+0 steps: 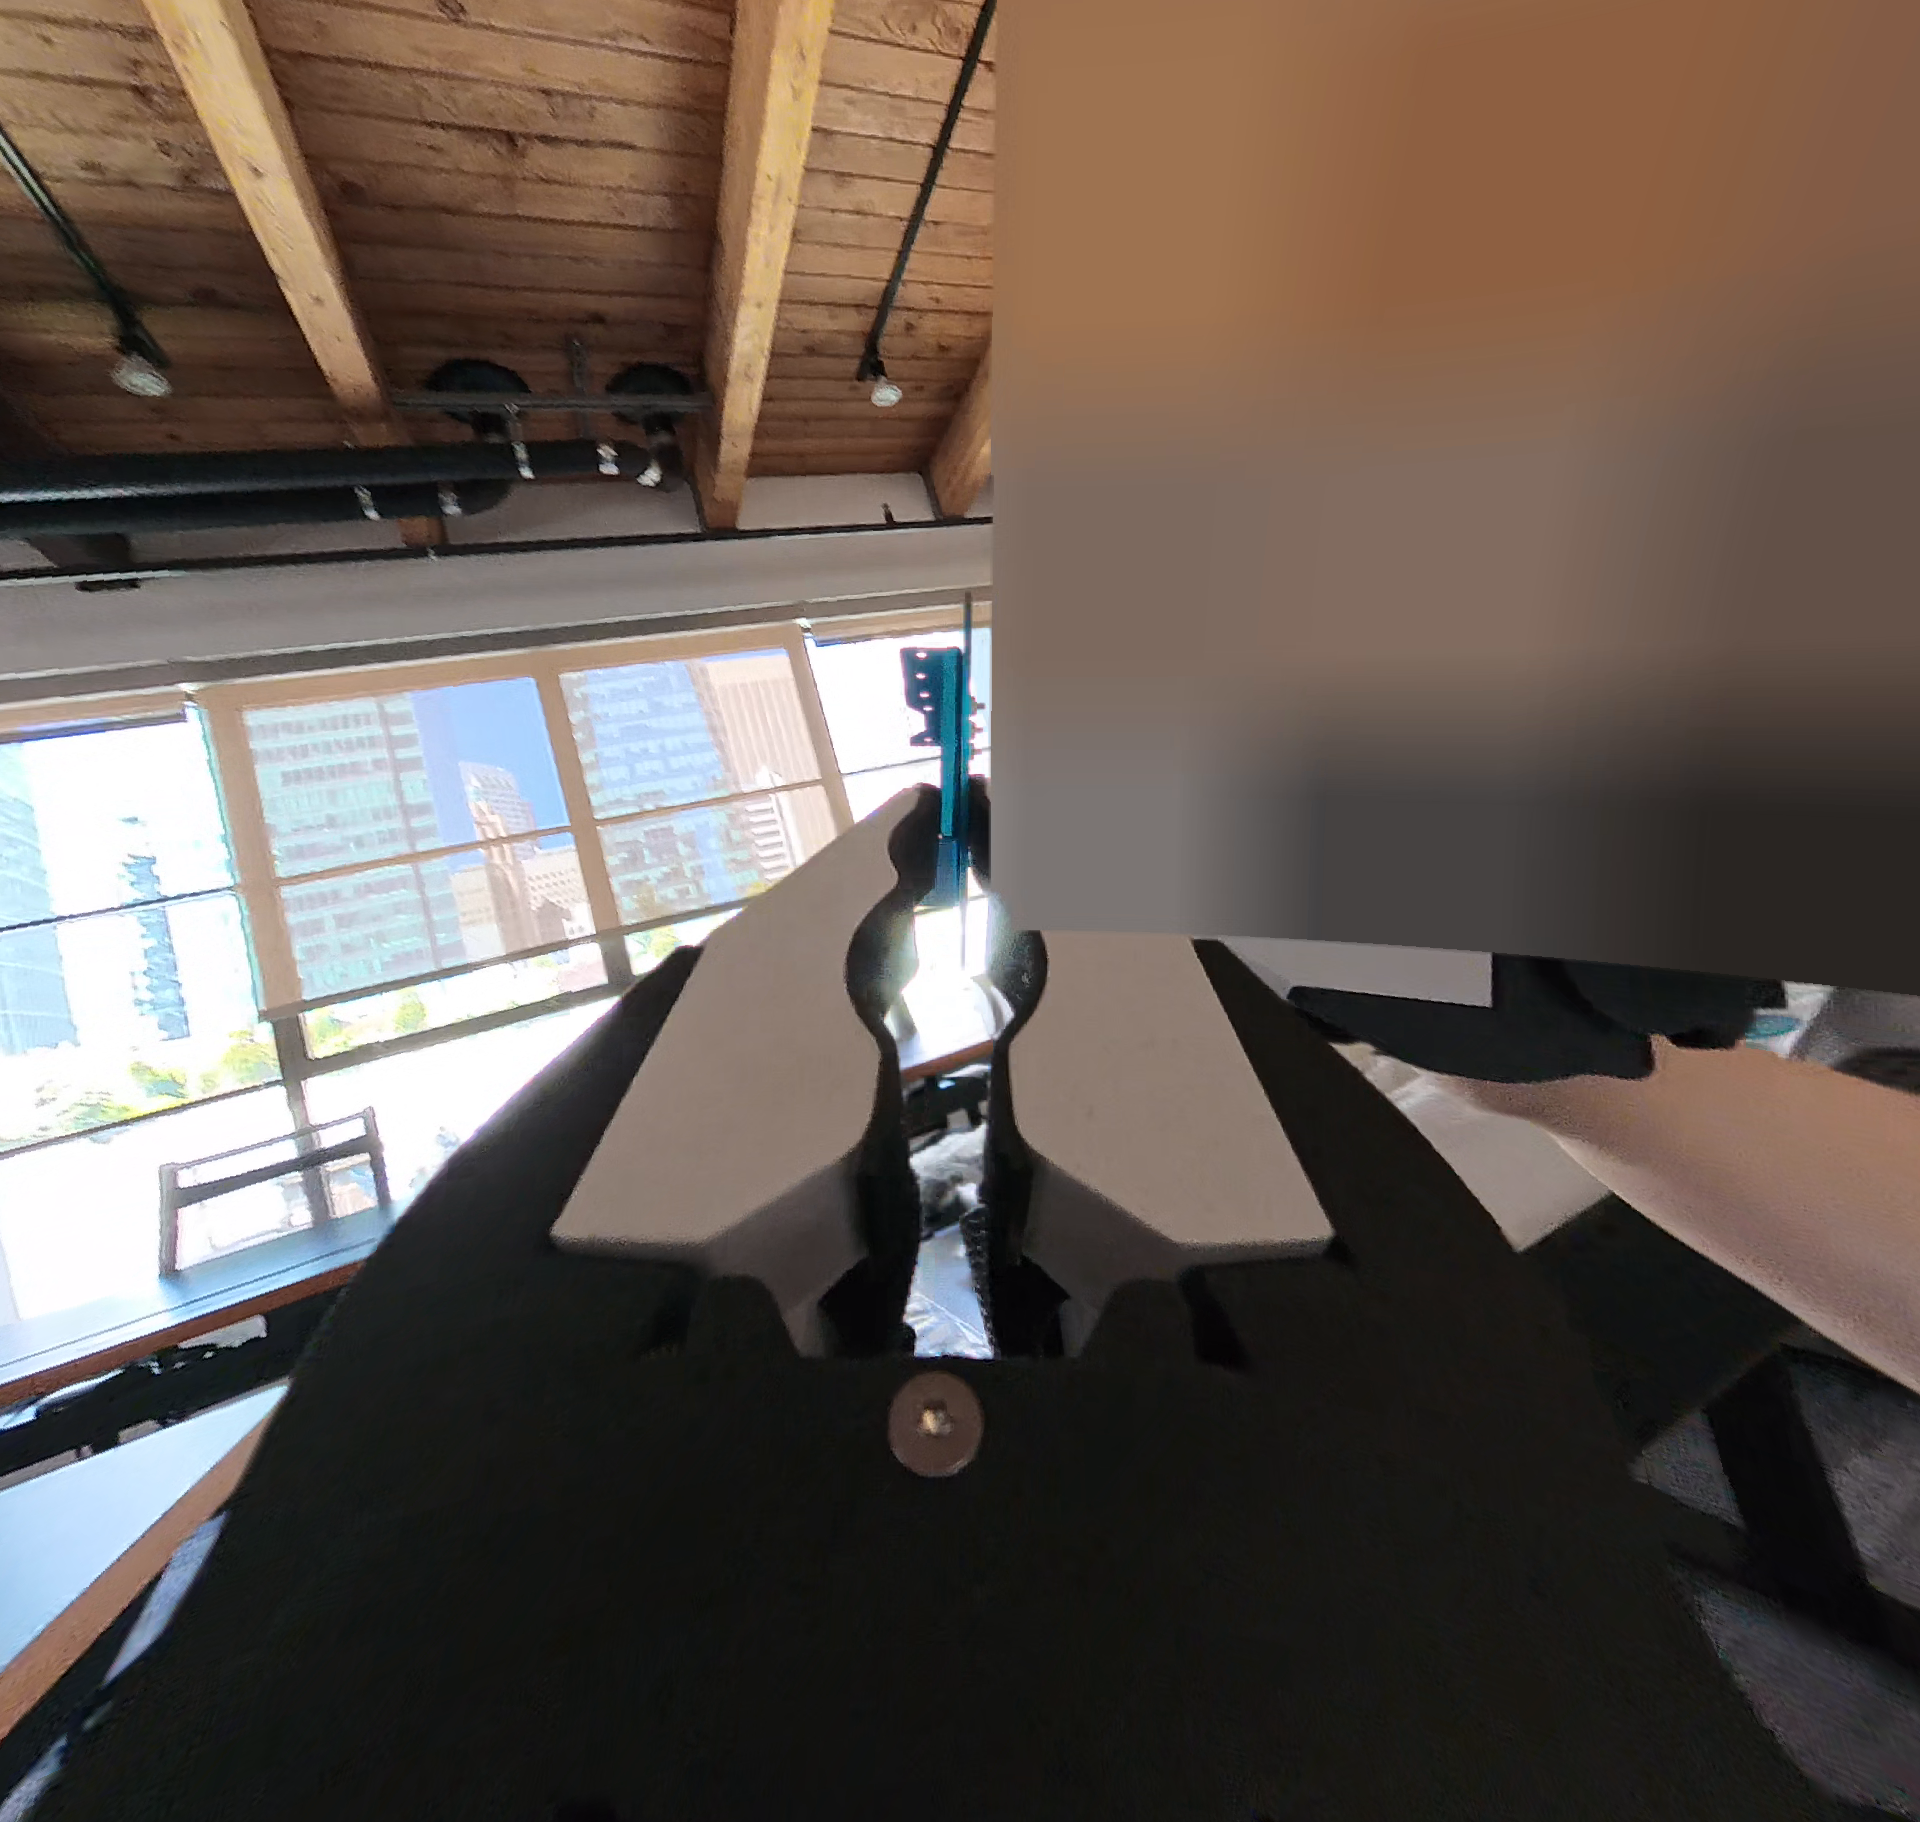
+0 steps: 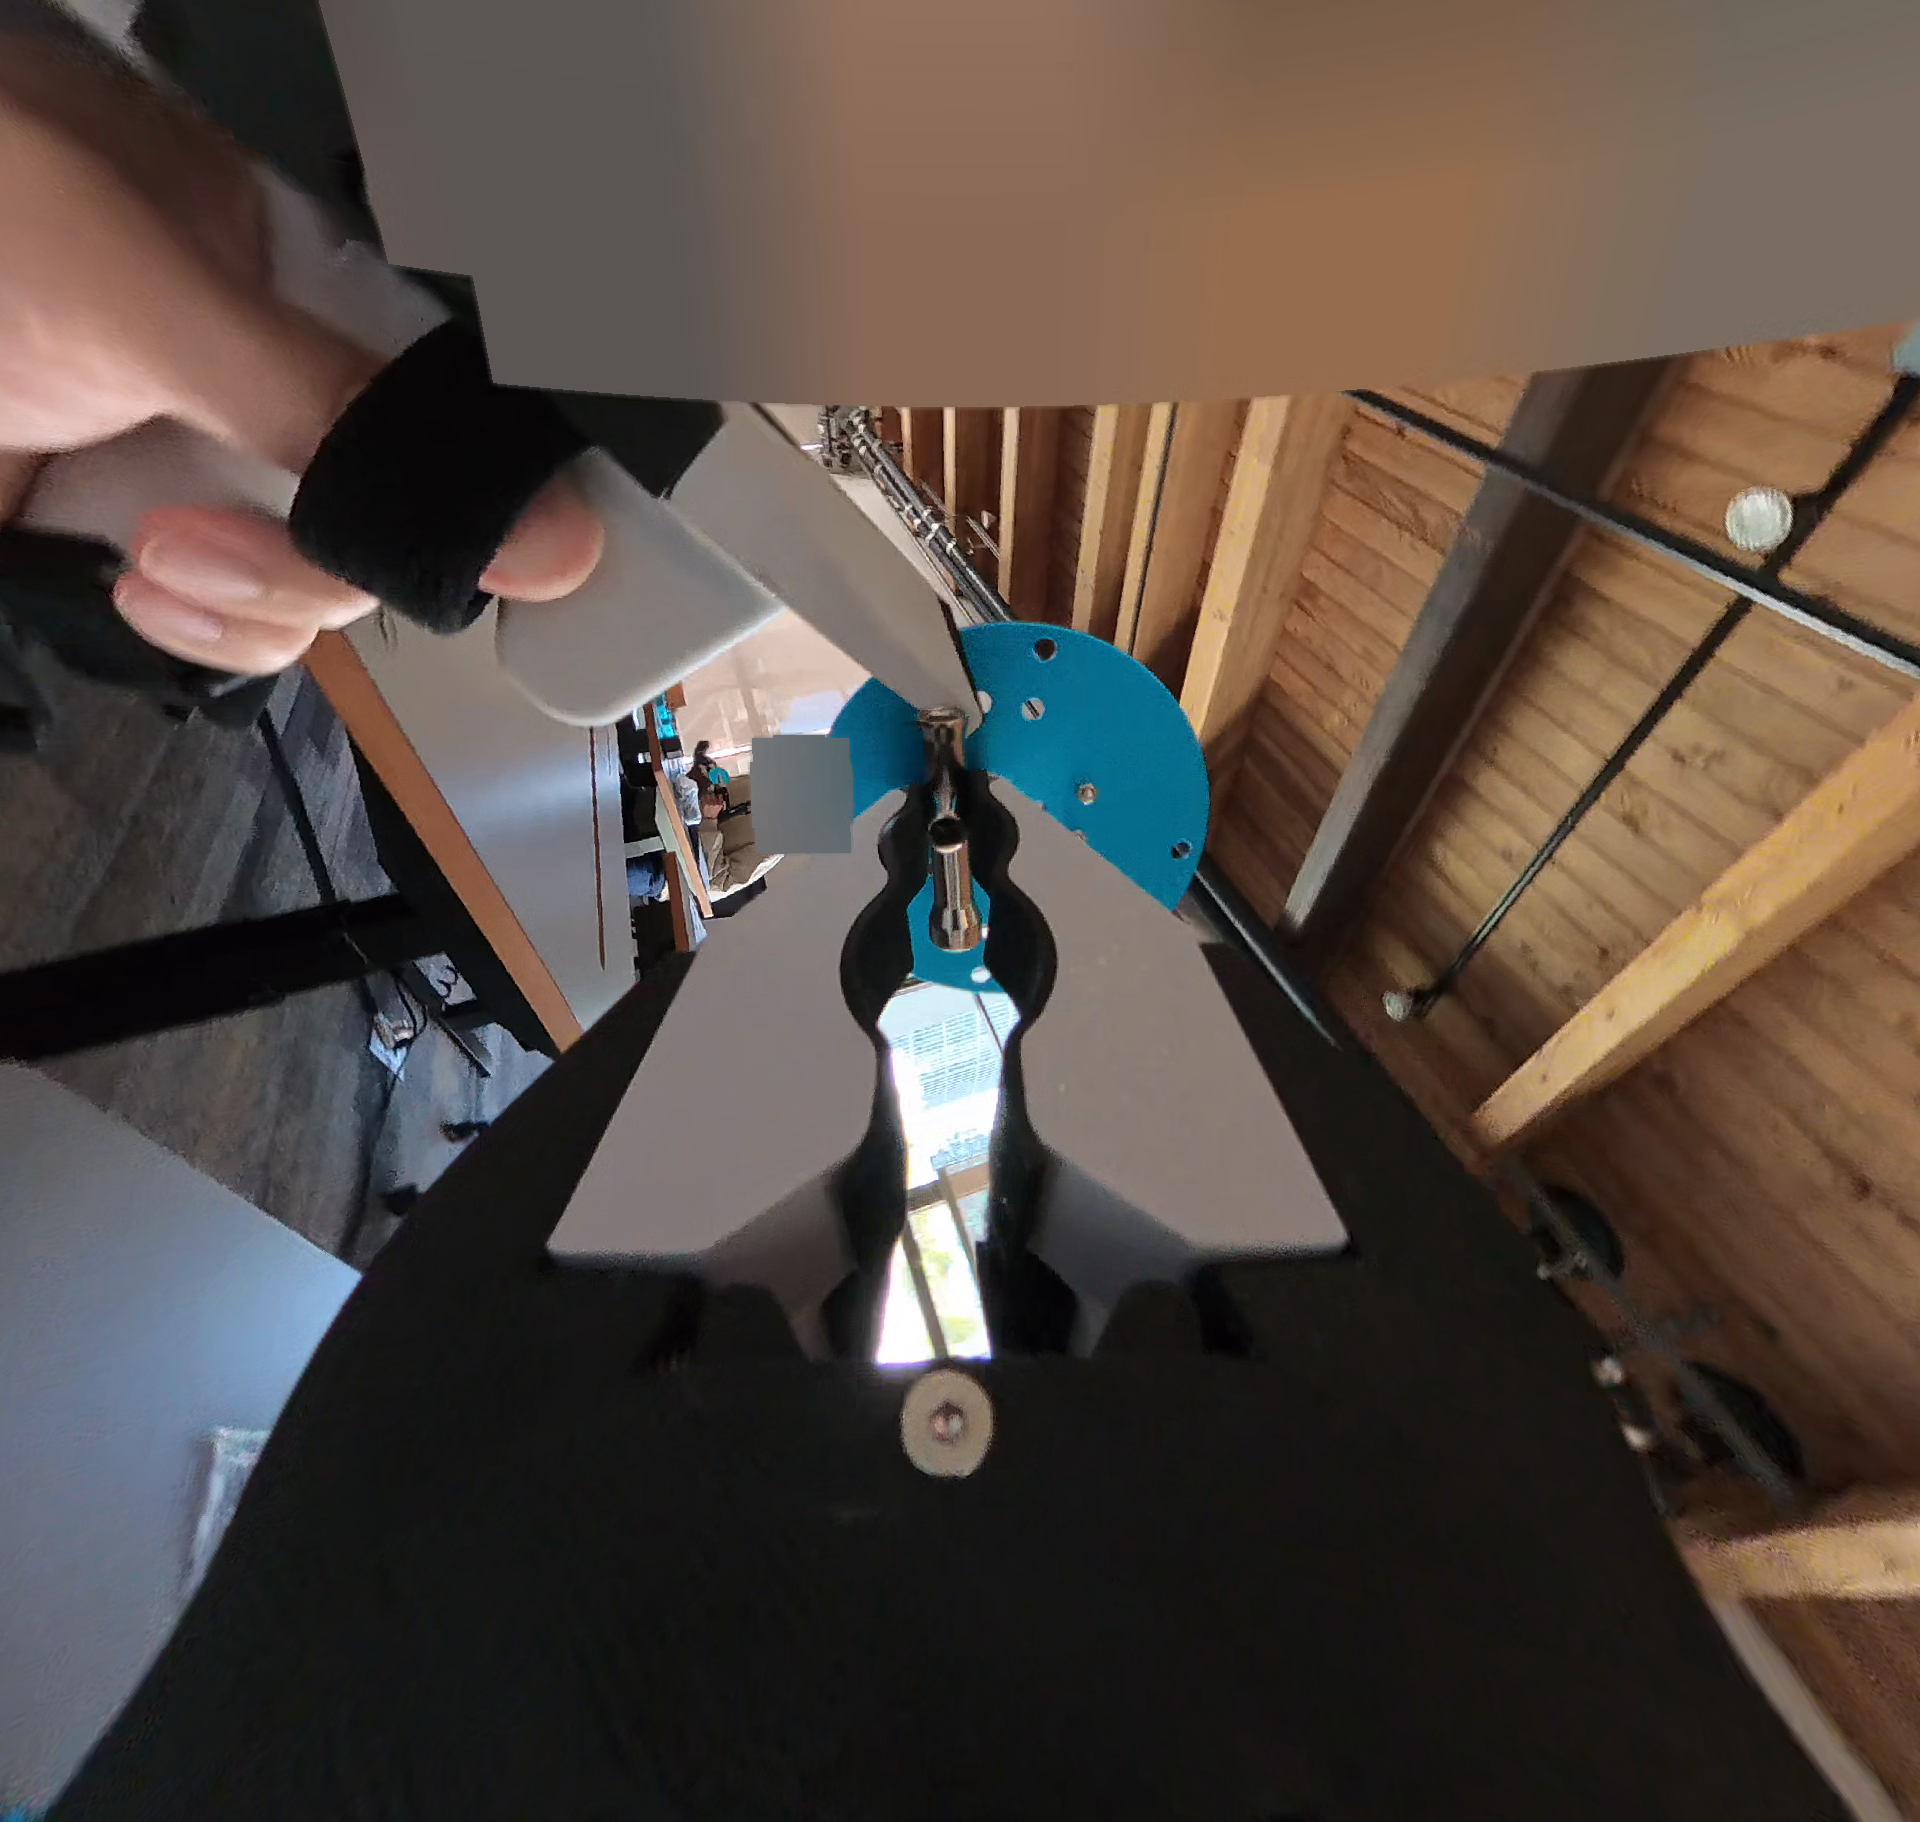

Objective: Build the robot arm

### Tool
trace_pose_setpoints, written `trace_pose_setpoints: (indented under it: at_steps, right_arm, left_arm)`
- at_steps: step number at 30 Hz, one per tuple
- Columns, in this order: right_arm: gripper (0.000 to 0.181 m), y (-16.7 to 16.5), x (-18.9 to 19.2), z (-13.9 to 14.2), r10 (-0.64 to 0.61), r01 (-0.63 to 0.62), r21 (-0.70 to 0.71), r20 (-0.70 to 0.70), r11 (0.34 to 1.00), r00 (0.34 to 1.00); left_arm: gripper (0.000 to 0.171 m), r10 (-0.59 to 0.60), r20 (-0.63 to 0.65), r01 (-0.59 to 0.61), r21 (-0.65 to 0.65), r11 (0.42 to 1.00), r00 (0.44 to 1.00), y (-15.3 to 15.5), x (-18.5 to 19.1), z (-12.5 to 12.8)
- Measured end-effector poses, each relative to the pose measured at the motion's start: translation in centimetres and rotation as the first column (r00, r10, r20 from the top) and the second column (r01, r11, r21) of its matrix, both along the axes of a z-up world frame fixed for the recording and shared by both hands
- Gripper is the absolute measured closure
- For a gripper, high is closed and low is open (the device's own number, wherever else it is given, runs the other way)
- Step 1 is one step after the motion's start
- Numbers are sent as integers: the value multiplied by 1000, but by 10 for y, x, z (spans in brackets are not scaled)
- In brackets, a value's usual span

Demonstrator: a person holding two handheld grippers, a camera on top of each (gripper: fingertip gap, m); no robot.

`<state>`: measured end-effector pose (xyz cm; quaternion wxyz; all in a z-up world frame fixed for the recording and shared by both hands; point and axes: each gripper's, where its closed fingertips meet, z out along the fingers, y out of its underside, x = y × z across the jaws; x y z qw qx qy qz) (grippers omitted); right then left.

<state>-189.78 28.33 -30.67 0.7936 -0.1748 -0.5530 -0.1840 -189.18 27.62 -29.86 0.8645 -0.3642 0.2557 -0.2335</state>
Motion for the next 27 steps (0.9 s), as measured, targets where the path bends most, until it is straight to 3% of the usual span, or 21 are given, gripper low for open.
trace_pose_setpoints:
  at_steps: [4, 10, 16, 21, 27]
  right_arm:
    - [175, -1, -1, 3, 52, -71, -129, -144, 989, 988]
    - [175, -1, -2, 4, 128, -262, -320, -385, 910, 914]
    - [175, -2, -1, 6, 198, -542, -445, -614, 713, 764]
    - [175, 1, -2, 4, 229, -770, -488, -762, 411, 606]
    - [175, -2, 0, 5, 232, -926, -371, -909, -75, 346]
  left_arm:
    - [169, 8, 32, -9, 23, 1000, 999, -1, -1, 3]
    - [168, 73, 57, -78, 87, 993, 996, -3, -2, 4]
    - [168, 151, 55, -158, 163, 974, 987, -4, 0, 4]
    - [168, 207, 25, -207, 231, 951, 978, -3, 1, 2]
    - [168, 320, -22, -293, 349, 890, 947, -6, 6, 2]
